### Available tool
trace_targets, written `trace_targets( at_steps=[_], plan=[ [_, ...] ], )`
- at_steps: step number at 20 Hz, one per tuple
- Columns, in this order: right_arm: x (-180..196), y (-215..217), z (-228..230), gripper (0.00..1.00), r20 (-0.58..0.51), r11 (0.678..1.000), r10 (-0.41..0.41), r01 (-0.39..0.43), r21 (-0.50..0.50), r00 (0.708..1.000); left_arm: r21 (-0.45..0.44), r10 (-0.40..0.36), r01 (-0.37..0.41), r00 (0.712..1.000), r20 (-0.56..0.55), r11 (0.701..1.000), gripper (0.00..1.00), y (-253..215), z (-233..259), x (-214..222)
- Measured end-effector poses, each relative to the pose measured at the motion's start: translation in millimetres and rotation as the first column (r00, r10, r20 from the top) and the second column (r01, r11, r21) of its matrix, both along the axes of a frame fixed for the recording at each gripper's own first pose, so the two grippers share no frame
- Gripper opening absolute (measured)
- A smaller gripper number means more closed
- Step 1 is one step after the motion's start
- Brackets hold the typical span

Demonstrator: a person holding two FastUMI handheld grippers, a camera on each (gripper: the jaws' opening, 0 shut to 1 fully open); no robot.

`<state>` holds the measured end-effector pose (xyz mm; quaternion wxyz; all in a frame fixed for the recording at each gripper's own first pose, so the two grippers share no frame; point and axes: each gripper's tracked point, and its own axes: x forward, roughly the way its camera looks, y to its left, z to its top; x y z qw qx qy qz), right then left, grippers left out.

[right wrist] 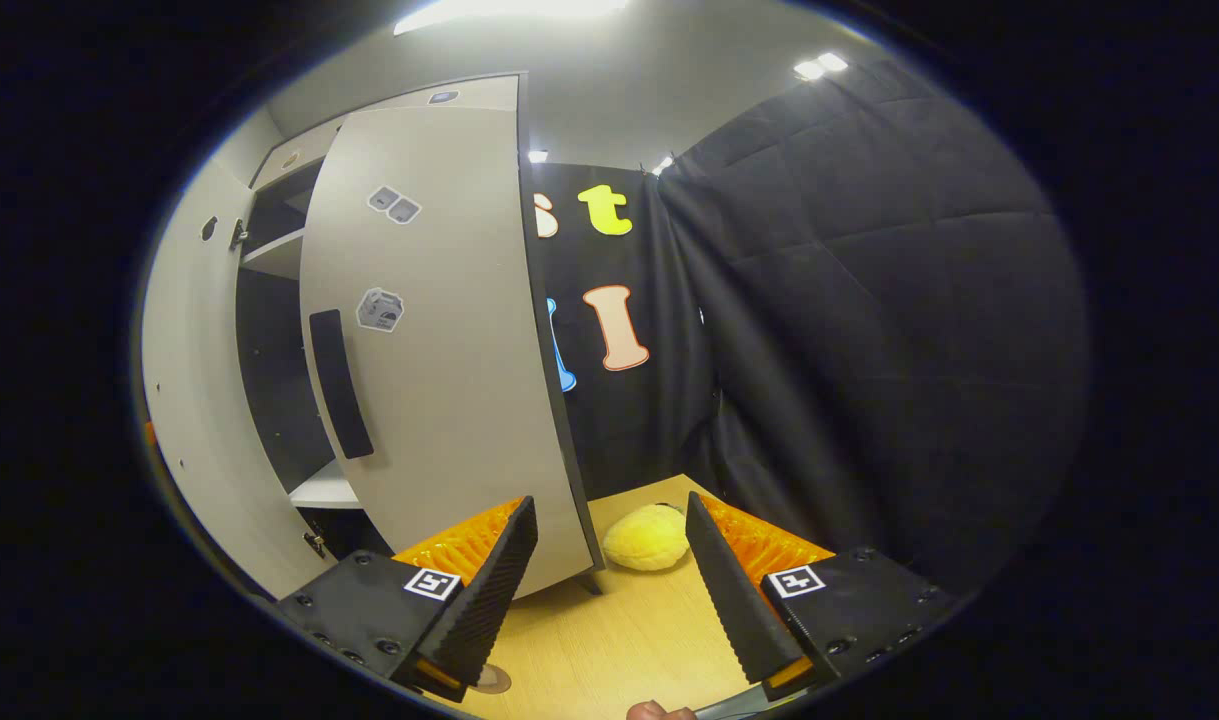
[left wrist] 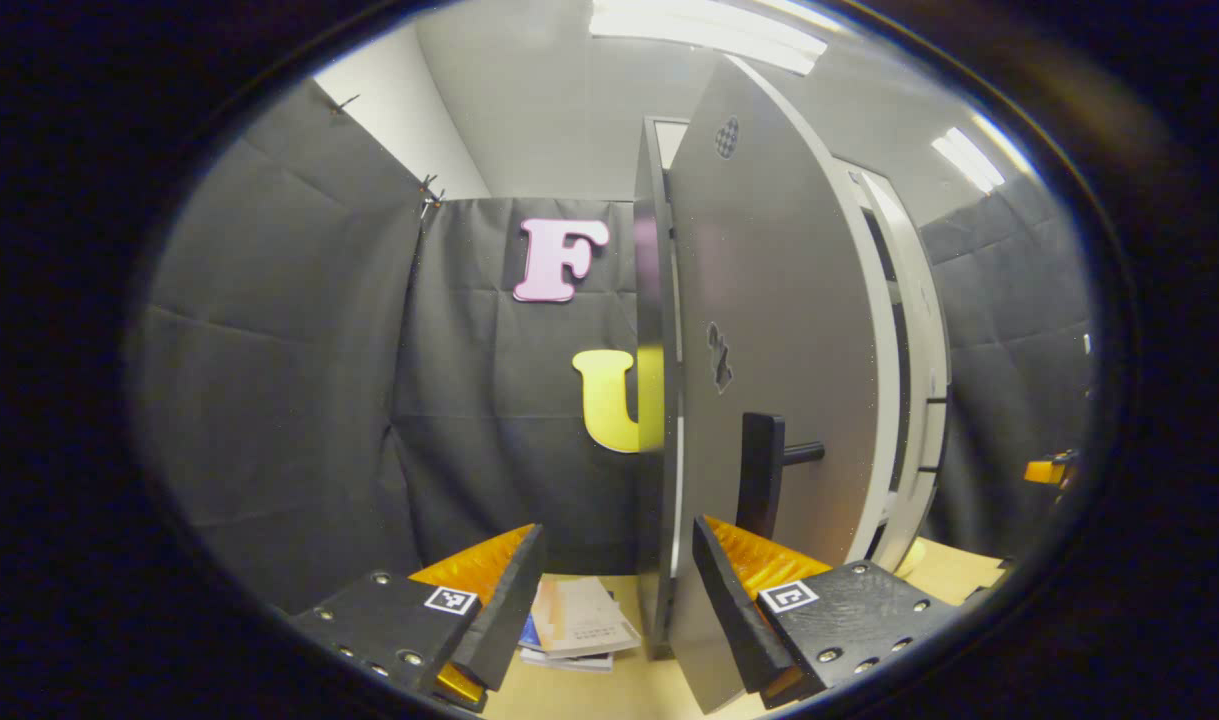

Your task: Grasp the bottle in the cabinet with the left hand and place it on the coaster, then close the right door with the right hand and the left door with the left hand.

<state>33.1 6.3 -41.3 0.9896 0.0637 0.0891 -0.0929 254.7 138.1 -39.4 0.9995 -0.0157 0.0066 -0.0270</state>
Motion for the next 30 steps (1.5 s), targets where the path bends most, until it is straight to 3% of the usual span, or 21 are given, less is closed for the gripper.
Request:
trace_targets(
  at_steps=[3,5,6,11,13,15,16,17,22,25,26,30],
  plan=[
    [-6.2,-3.3,-0.8,0.92,0.0,1.0,-0.007,0.007,-0.003,1.0,-0.02,-0.069,0.069,0.998,0.003,0.997,0.86,-32.1,-0.2,2.3],
    [-9.8,-9.6,0.3,0.95,0.003,1.0,-0.023,0.023,-0.013,1.0,-0.063,-0.112,0.112,0.994,0.0,0.992,0.86,-56.1,-4.5,9.2],
    [-11.7,-12.8,1.4,0.95,0.002,0.999,-0.032,0.032,-0.02,1.0,-0.082,-0.125,0.125,0.992,0.001,0.989,0.94,-66.1,-4.4,12.4],
    [-30.1,-31.8,1.7,0.96,0.004,0.996,-0.078,0.078,-0.045,0.997,-0.152,-0.193,0.195,0.981,0.024,0.969,0.93,-121.0,-2.6,36.3],
    [-39.3,-41.6,0.2,0.92,-0.001,0.993,-0.106,0.106,-0.049,0.994,-0.184,-0.237,0.246,0.969,0.072,0.952,0.8,-149.6,8.5,42.1],
    [-48.3,-49.9,0.0,0.92,-0.003,0.99,-0.132,0.132,-0.044,0.991,-0.187,-0.257,0.272,0.961,0.101,0.944,0.93,-164.1,21.3,45.5],
    [-52.7,-54.1,1.1,0.95,-0.001,0.989,-0.144,0.144,-0.044,0.99,-0.169,-0.252,0.266,0.962,0.103,0.949,0.86,-164.7,23.2,43.4],
    [-55.1,-57.3,1.3,0.95,0.001,0.987,-0.153,0.153,-0.046,0.988,-0.144,-0.24,0.253,0.965,0.102,0.957,0.93,-162.6,22.3,38.9],
    [-51.1,-56.1,0.7,0.96,0.003,0.988,-0.155,0.155,-0.009,0.988,-0.109,-0.196,0.204,0.977,0.082,0.973,0.93,-144.9,16.1,0.0],
    [-31.0,-35.4,9.6,0.92,0.028,0.994,-0.1,0.099,0.039,0.995,-0.091,-0.15,0.158,0.985,0.081,0.983,0.93,-126.1,16.2,-30.7],
    [-25.4,-29.2,10.3,0.98,0.033,0.997,-0.078,0.077,0.033,0.996,-0.082,-0.132,0.139,0.988,0.081,0.987,0.92,-118.1,16.1,-41.4],
    [-6.1,0.1,24.2,0.98,0.059,1.0,0.021,-0.02,-0.006,0.998,-0.058,-0.04,0.045,0.996,0.077,0.997,0.92,-85.5,13.8,-72.4]
  ],
)
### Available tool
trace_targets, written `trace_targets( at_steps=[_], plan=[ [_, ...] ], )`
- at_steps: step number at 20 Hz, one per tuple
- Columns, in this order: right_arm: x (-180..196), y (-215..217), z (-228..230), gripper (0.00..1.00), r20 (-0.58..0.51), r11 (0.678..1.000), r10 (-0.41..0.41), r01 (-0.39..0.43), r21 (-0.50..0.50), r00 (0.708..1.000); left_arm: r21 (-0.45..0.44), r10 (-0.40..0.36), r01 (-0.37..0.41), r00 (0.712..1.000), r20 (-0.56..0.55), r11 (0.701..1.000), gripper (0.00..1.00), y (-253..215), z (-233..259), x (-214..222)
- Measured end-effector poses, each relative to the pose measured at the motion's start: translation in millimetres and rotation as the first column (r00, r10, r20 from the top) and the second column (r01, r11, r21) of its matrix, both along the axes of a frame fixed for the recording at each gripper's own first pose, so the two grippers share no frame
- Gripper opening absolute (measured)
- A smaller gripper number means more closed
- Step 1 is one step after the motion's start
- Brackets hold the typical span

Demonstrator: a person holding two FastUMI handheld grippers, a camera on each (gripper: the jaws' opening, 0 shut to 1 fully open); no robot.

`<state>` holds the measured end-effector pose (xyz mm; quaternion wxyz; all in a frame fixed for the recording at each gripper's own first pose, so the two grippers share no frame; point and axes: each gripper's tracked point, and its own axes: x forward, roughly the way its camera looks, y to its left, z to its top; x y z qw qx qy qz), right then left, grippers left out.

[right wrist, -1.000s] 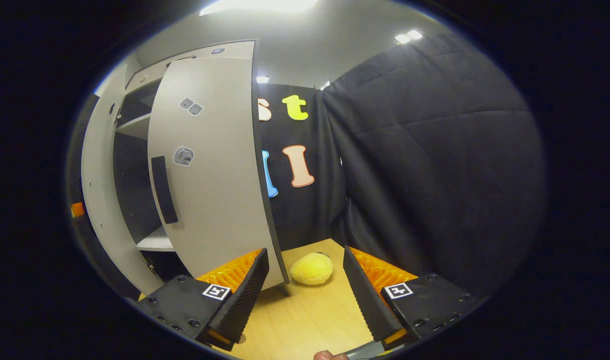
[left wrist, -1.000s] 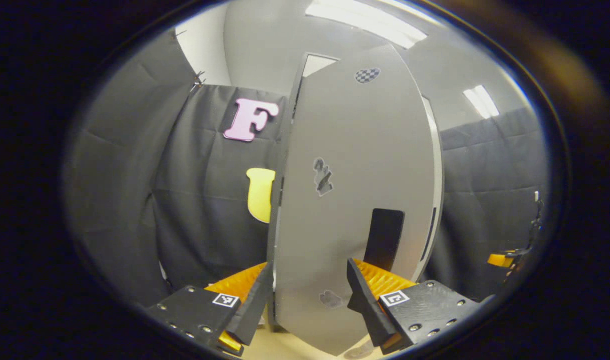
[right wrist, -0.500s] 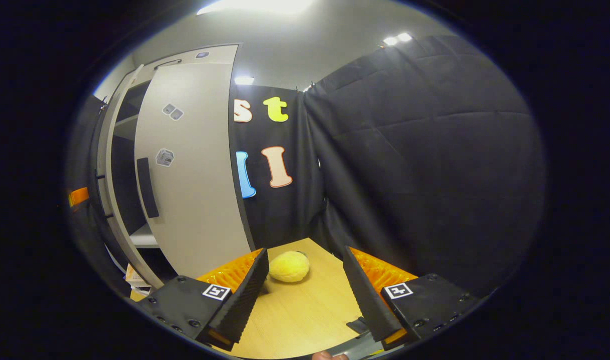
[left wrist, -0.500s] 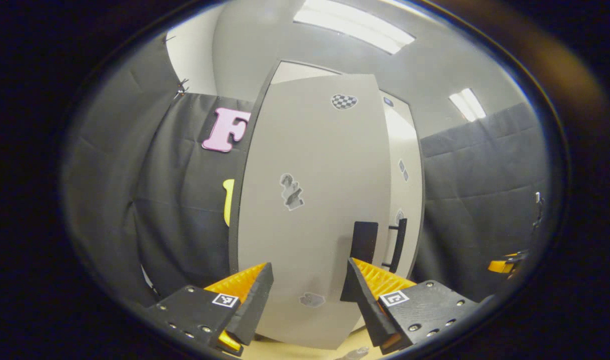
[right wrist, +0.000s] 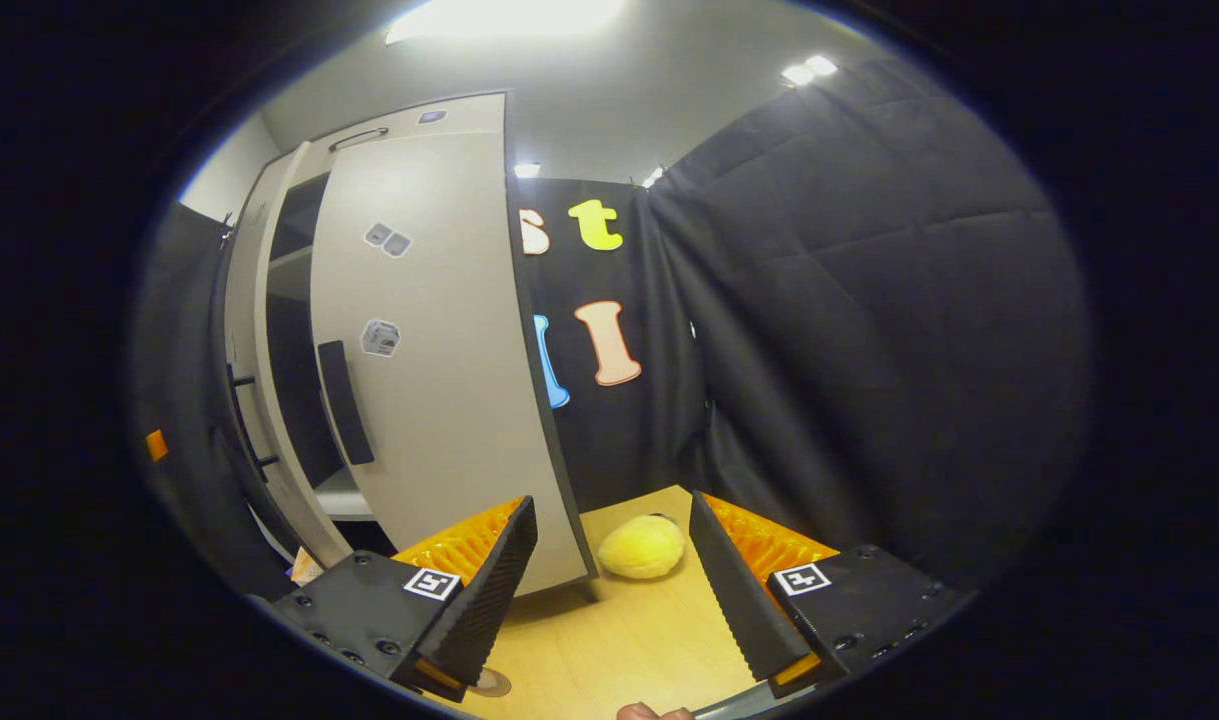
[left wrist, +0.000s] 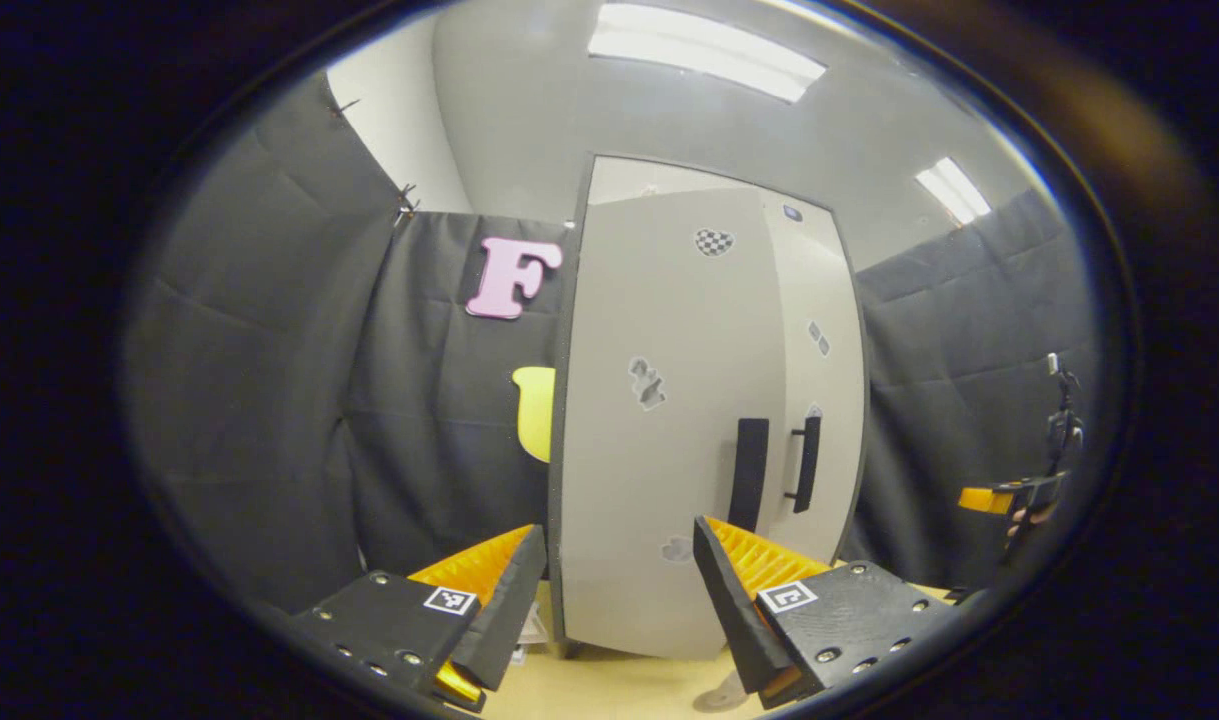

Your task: Grasp the bottle in the cabinet with the left hand and place it on the coaster, then close the right door with the right hand and the left door with the left hand.

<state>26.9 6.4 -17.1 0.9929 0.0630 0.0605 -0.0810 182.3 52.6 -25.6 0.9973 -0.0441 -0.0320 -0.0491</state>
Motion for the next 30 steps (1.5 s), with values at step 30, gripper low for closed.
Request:
trace_targets(
  at_steps=[30],
  plan=[
    [0.3,16.4,10.2,0.98,0.078,0.997,-0.013,0.018,-0.073,0.997,0.042,0.038,-0.035,0.997,-0.07,0.998,0.86,8.7,-56.4,7.1]
  ],
)
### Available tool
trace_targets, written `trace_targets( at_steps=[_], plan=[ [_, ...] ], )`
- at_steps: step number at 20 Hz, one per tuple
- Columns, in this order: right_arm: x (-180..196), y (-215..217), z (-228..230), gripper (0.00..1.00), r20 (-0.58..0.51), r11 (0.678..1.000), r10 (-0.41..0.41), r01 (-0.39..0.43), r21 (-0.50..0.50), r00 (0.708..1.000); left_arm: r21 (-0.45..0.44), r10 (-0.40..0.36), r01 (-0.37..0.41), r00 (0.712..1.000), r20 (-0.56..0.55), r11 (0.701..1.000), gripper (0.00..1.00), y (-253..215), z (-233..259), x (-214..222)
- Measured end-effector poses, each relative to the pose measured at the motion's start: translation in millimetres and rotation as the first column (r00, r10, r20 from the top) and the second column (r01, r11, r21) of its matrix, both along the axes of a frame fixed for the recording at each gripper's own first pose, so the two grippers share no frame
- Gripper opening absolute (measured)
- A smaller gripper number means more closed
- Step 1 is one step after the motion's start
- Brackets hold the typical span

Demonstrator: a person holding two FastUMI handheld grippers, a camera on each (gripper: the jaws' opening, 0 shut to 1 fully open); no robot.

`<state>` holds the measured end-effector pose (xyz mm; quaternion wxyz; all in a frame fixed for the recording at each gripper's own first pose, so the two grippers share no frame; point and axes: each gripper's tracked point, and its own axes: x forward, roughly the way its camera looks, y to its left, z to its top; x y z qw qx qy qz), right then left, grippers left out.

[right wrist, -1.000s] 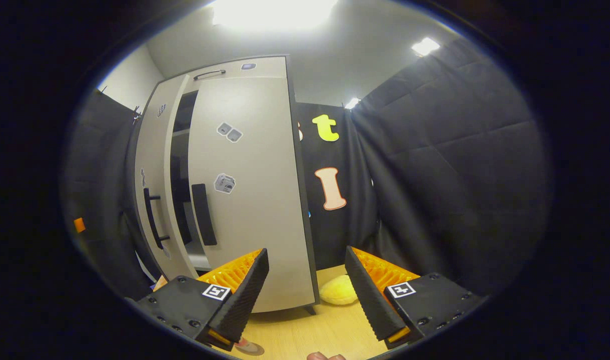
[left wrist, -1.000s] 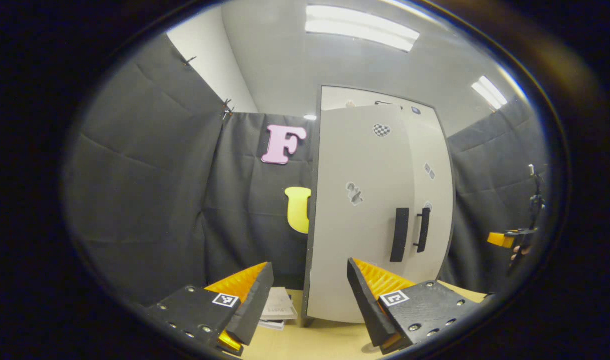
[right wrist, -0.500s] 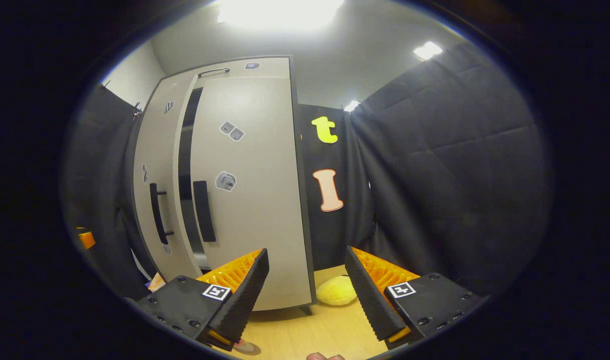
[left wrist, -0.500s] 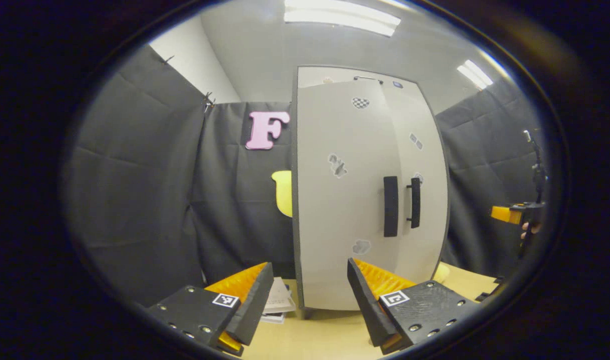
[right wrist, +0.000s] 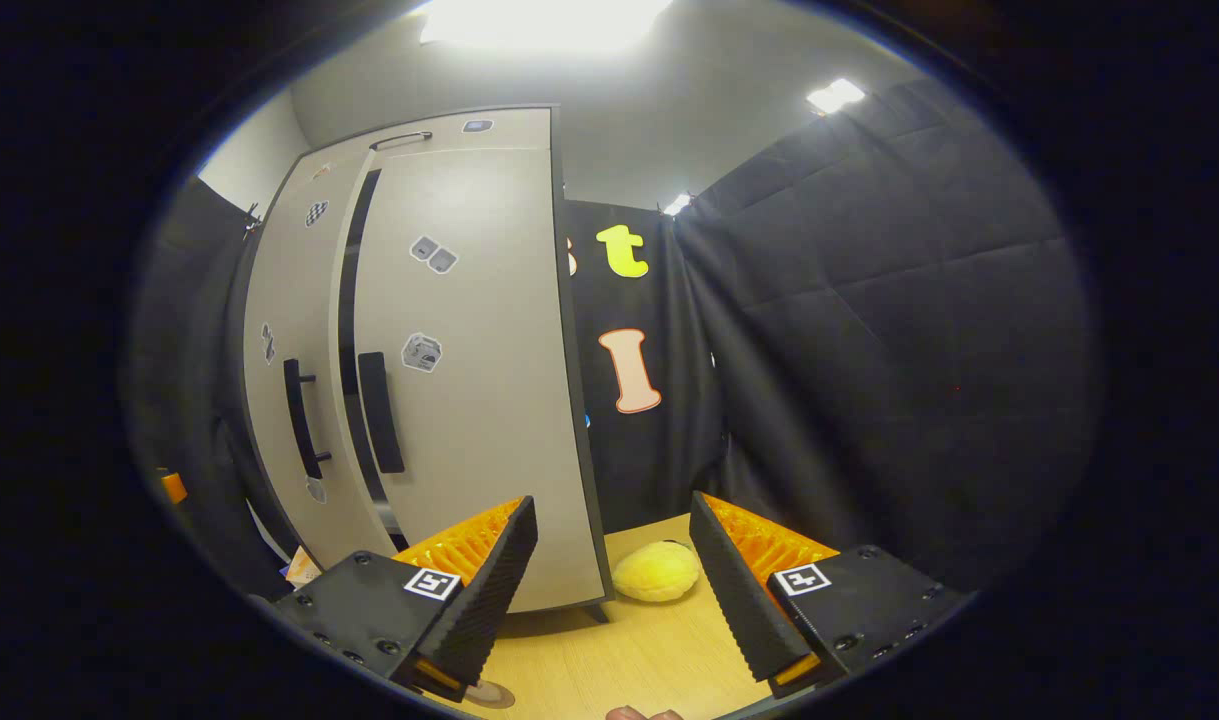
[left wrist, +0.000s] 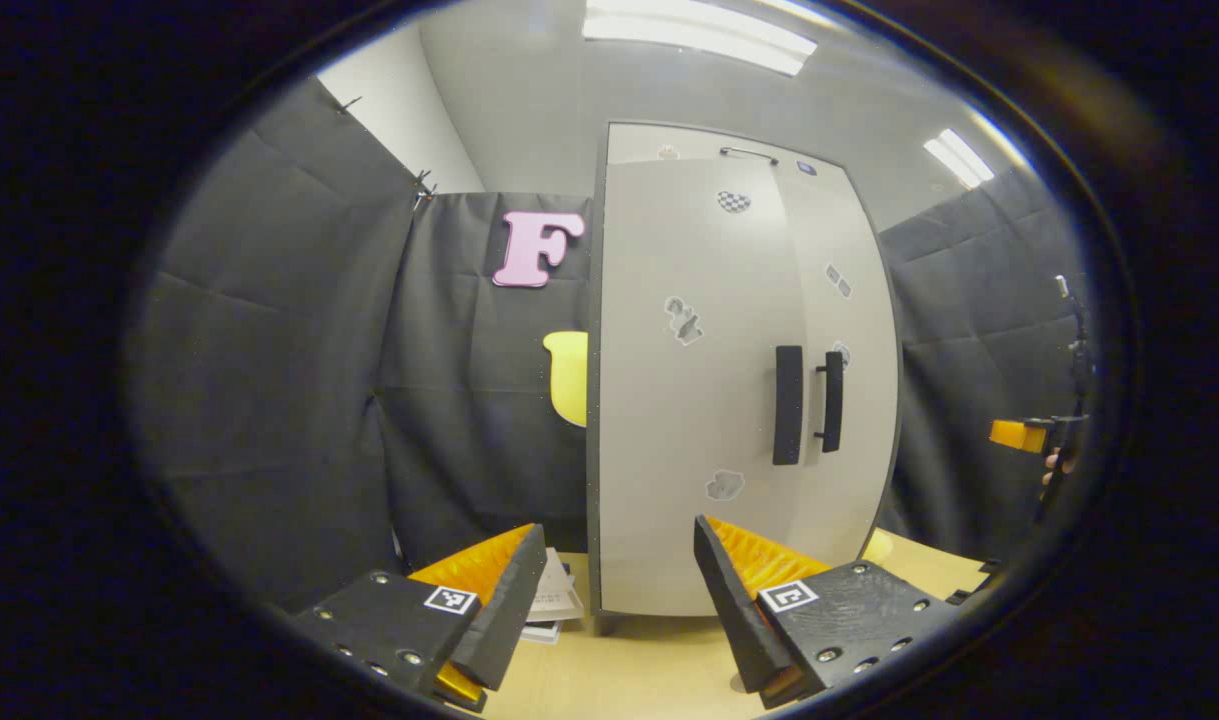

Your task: Grasp the bottle in the cabinet with the left hand and place it on the coaster, then close the right door with the right hand and the left door with the left hand.

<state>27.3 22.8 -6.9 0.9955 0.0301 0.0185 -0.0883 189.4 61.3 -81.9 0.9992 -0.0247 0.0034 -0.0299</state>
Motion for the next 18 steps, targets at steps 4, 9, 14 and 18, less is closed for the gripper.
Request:
trace_targets(
  at_steps=[4,9,14,18],
  plan=[
    [2.5,0.9,-2.8,0.98,-0.011,1.0,-0.004,0.004,-0.011,1.0,-0.025,-0.034,0.035,0.999,0.029,0.999,0.86,-13.0,17.3,-1.8],
    [-2.3,2.8,-9.1,0.98,-0.034,1.0,0.001,0.0,0.017,0.999,-0.046,-0.051,0.051,0.999,0.008,0.998,0.86,-15.0,1.7,7.8],
    [-17.7,5.5,-19.4,0.98,-0.13,1.0,0.014,-0.012,0.016,0.991,-0.132,-0.034,0.04,0.999,0.042,0.99,0.86,-11.5,-7.8,36.2],
    [-26.4,-5.5,-10.7,0.92,-0.169,0.999,-0.029,0.026,-0.018,0.985,-0.202,-0.006,0.018,0.998,0.061,0.979,0.87,-11.5,-12.5,56.7]
  ],
)
